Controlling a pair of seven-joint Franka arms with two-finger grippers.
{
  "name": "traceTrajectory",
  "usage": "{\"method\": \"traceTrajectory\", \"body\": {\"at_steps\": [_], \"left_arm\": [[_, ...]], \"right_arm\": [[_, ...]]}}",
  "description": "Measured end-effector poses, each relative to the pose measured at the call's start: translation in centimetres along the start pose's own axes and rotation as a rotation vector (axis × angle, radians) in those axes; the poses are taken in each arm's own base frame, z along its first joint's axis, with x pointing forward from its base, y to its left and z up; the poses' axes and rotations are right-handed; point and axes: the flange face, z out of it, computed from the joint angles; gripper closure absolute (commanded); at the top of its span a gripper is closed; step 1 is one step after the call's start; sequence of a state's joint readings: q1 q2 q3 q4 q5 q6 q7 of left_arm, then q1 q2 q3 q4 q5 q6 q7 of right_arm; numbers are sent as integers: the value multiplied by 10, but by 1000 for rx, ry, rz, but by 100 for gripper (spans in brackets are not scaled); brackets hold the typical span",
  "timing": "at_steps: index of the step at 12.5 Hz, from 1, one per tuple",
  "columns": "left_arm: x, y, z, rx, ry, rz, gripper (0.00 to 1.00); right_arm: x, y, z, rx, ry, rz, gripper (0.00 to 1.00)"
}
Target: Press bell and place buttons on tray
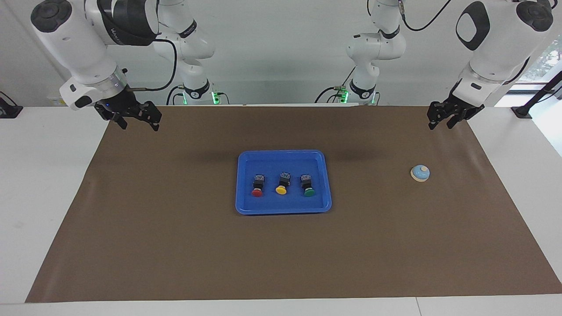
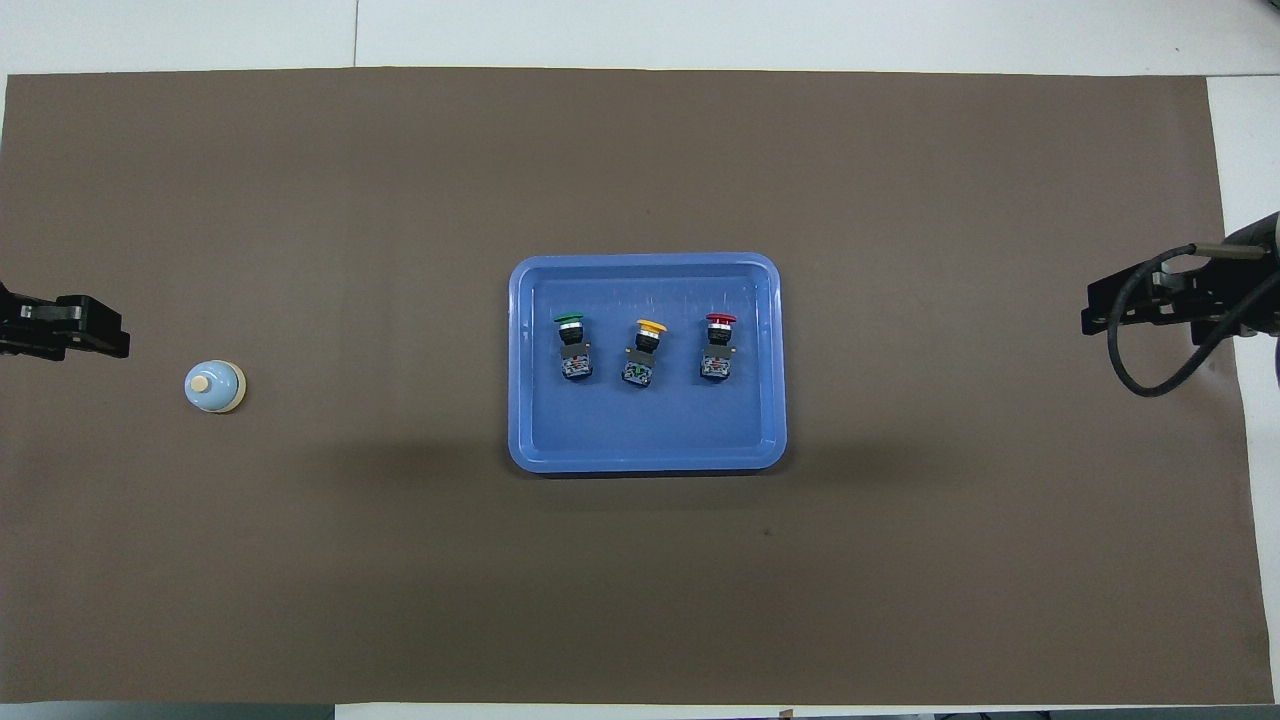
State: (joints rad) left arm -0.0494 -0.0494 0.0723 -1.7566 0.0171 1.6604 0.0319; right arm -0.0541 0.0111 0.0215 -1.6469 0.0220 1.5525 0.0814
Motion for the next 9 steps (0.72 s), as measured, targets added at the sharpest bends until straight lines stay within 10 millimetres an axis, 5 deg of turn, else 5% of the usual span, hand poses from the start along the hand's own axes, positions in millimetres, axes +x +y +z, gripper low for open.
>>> {"method": "traceTrajectory", "body": {"at_steps": [5, 9], "left_arm": [[10, -38, 94, 0, 13, -31, 100], [20, -63, 185, 7, 35, -18, 100]], "right_arm": [[-2, 0, -4, 1, 8, 0, 0], [-17, 4, -37, -1, 22, -26, 0]]}}
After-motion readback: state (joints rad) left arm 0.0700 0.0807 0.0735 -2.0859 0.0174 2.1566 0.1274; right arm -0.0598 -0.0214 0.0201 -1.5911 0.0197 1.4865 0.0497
